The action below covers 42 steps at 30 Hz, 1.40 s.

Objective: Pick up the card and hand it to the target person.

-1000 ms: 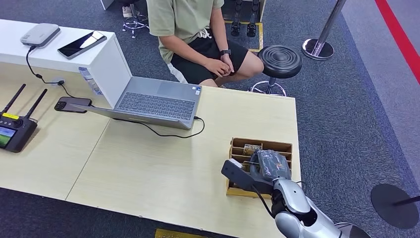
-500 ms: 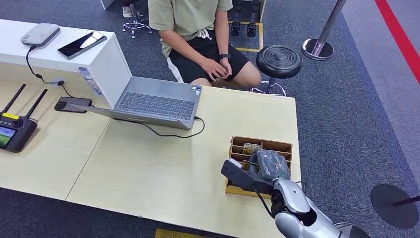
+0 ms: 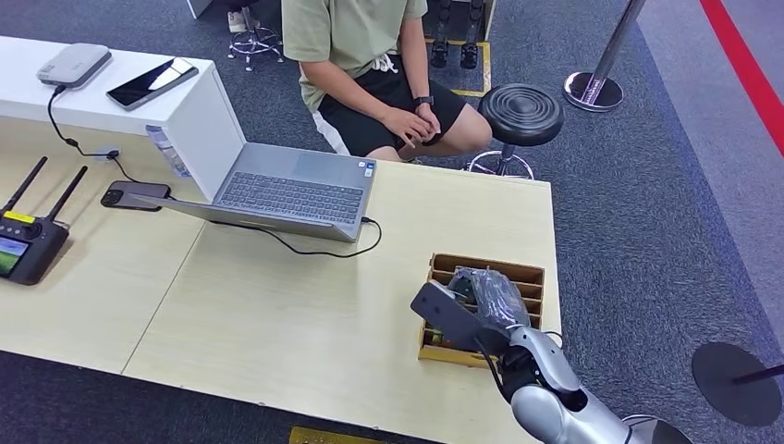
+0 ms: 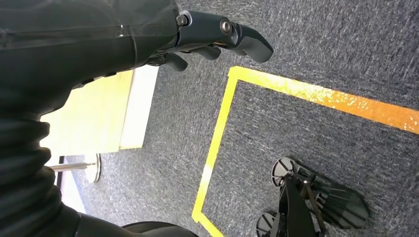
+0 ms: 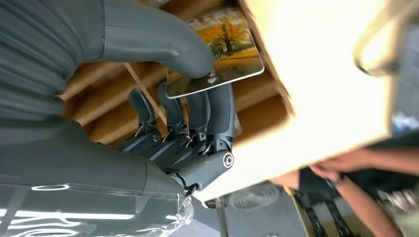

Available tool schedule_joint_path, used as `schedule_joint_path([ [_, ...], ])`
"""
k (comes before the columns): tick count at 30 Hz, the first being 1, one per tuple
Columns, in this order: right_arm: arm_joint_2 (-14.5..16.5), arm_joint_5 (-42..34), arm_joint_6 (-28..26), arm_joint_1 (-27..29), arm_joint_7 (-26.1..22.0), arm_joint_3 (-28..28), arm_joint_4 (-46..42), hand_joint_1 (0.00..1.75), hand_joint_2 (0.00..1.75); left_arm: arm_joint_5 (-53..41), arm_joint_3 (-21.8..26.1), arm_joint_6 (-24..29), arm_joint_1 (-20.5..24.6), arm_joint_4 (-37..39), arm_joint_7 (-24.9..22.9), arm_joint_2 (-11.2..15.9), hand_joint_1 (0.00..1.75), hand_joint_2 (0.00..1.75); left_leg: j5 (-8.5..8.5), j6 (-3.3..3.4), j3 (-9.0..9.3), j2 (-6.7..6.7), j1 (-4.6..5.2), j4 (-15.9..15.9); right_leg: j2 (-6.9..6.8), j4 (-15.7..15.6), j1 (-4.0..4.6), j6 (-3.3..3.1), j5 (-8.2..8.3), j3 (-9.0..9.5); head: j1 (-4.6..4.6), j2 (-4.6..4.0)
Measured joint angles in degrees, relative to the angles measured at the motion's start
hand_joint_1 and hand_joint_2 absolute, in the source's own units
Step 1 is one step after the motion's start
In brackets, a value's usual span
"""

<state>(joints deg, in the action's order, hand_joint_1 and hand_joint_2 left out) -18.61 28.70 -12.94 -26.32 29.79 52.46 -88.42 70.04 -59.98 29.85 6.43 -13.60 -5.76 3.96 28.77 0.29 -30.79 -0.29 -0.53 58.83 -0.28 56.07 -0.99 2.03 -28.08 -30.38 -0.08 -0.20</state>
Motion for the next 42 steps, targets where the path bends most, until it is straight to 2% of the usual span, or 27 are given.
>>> schedule_joint_path([
  [3,0.40,-1.53,-2.59,-2.15,-0.84,-0.29,-1.00,1.33,1.75,-0.13,0.00,-0.38,0.01,0.00,-0.17,0.00,0.00,1.75,-0.01,-0.02,0.01,0.01,0.00,0.00,0.00,0.00,0.00,0.00,0.00,0.00,0.00,0.00],
  [7,0.81,-2.38,-3.38,-3.96,-1.15,-0.86,-1.94,1.33,1.75,-0.14,0.00,-0.57,0.00,0.00,-0.29,0.00,0.00,1.75,-0.02,-0.03,0.01,0.00,0.00,0.00,-0.02,0.00,0.00,0.00,0.00,0.01,0.00,0.00],
  [29,1.17,-2.72,-4.33,-5.13,-1.70,-1.51,-3.12,1.33,1.75,-0.50,0.00,-0.68,0.00,0.00,-0.80,0.00,0.00,1.75,-0.02,-0.03,0.00,0.00,0.00,0.00,-0.01,0.00,0.00,0.00,0.00,0.01,0.00,0.00],
  [36,1.75,-3.74,-5.41,-8.34,-1.55,-1.51,-3.07,1.33,1.75,-1.62,-0.02,-1.21,0.00,0.00,-0.84,0.00,0.00,1.75,-0.02,-0.03,0.00,0.00,0.00,0.00,-0.01,0.00,0.00,0.00,0.00,0.01,0.00,0.00],
  [39,2.22,-1.91,-7.42,-10.55,-1.08,-1.49,-1.63,1.33,1.75,-3.83,-0.21,-1.85,0.04,0.00,-0.89,-0.02,0.00,1.75,-0.02,-0.03,-0.05,-0.01,0.00,0.00,-0.02,0.01,0.00,0.00,0.01,0.00,0.00,0.00],
  [42,3.67,-1.97,-11.05,-14.43,-5.42,-1.49,4.38,1.33,1.75,-5.17,-0.61,-2.14,0.24,0.00,-1.06,-0.11,0.00,1.75,-0.05,-0.03,-0.04,-0.02,0.00,0.00,-0.03,0.01,0.00,0.01,0.02,0.01,0.01,0.00],
])
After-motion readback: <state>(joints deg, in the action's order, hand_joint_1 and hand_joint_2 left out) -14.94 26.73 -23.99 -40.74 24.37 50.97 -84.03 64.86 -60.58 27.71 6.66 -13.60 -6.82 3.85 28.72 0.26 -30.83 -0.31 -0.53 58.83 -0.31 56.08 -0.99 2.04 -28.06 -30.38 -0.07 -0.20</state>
